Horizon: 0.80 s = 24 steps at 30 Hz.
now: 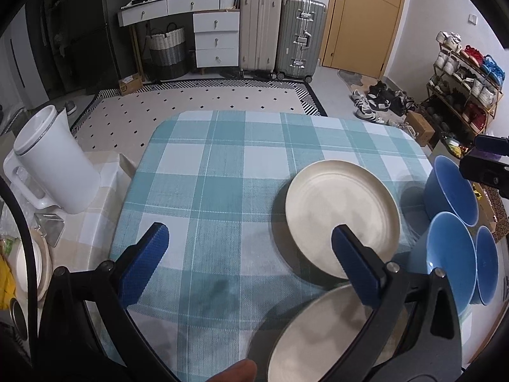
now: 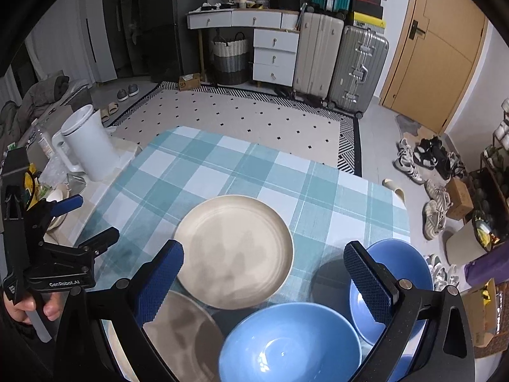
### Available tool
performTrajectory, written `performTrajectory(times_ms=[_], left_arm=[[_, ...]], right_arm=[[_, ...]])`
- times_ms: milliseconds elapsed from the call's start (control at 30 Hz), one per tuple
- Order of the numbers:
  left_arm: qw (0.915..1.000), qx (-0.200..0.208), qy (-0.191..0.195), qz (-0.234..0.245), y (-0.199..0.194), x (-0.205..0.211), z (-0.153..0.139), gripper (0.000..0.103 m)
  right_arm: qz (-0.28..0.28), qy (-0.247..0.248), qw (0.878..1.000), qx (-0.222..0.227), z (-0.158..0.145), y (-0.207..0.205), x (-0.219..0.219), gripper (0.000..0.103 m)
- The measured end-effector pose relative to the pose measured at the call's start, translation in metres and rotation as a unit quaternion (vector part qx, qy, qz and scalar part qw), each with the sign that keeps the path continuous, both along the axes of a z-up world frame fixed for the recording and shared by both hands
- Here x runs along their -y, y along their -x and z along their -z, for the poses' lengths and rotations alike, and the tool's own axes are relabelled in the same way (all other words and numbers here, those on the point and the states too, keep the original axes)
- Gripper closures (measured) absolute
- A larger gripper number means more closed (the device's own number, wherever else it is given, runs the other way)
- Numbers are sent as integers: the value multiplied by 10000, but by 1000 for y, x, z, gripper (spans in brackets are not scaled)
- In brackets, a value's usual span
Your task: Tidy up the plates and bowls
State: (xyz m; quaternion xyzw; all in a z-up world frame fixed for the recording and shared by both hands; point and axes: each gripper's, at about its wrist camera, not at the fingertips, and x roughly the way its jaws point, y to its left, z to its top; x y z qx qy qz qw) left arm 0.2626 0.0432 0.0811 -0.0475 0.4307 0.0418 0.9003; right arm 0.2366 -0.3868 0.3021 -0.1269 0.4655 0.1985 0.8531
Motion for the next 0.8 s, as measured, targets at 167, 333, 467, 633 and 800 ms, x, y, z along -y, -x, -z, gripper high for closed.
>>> performTrajectory(times_ms=[167,333,467,633,800], left_arm=[[9999,-164,36,27,-20,0,15,1],[9996,-269,55,25,-39,1,30,1],[9995,-313,56,74,-51,3,41,1],[9987,-426,256,86,-62,3,58,1],[9983,-528,236,117,-70,5,74,1]], right_arm=[[47,10,9998,-196,20,-22,5,1],[79,-13,9993,-368,37,-40,12,1],[121,19,9986,-511,52,-54,16,1],[142,34,9974,-708,74,-67,15,1],[127,65,9961,-869,95,-77,13,1]])
